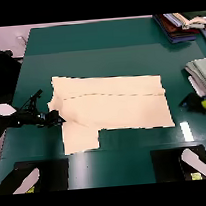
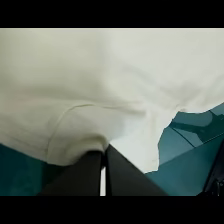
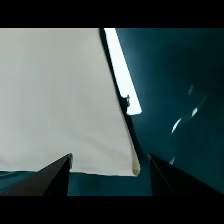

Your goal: Fold the shirts.

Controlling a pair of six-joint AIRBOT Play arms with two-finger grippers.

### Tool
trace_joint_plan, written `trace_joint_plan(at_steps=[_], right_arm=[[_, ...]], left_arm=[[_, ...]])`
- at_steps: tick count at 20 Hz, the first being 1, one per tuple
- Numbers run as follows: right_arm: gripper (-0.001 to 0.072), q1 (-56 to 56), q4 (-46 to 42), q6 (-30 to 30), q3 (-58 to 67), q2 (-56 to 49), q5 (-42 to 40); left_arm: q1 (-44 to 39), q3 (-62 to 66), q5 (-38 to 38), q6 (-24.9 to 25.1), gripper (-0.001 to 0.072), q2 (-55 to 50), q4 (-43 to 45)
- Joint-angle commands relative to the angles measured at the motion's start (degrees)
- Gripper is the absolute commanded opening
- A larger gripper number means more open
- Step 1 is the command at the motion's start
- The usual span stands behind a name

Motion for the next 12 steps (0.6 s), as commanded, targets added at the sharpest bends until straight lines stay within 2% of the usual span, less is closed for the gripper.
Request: trace_joint_plan(at_steps=[1, 6, 7, 8, 9, 12], right_arm=[[0.0487, -5.2, -1.0, 0.0, -10.0, -2.3, 0.3], [0.0479, 0.0, 1.9, 0.4, -13.0, -7.1, -3.9], [0.0438, 1.0, 4.2, 0.4, -13.0, -7.0, -5.7], [0.0355, 2.1, 6.5, 0.4, -12.9, -6.7, -7.5], [0.0316, 3.2, 7.5, 0.4, -12.9, -6.1, -8.8], [0.0049, 6.3, 7.5, -1.1, -12.8, -2.6, -9.7]], left_arm=[[0.0, 0.7, -0.3, 0.3, 0.0024, 0.0, 0.0], [0.0, 0.7, -0.5, 0.3, 0.0024, 0.0, 0.0], [0.0, 0.7, -0.5, 0.3, 0.0024, 0.0, 0.0], [0.0, 0.7, -0.5, 0.3, 0.0024, 0.0, 0.0], [0.0, 0.7, -0.9, 0.3, 0.0024, 0.0, 0.1], [0.0, 0.7, -3.6, 0.5, 0.0023, 0.1, 1.5]])
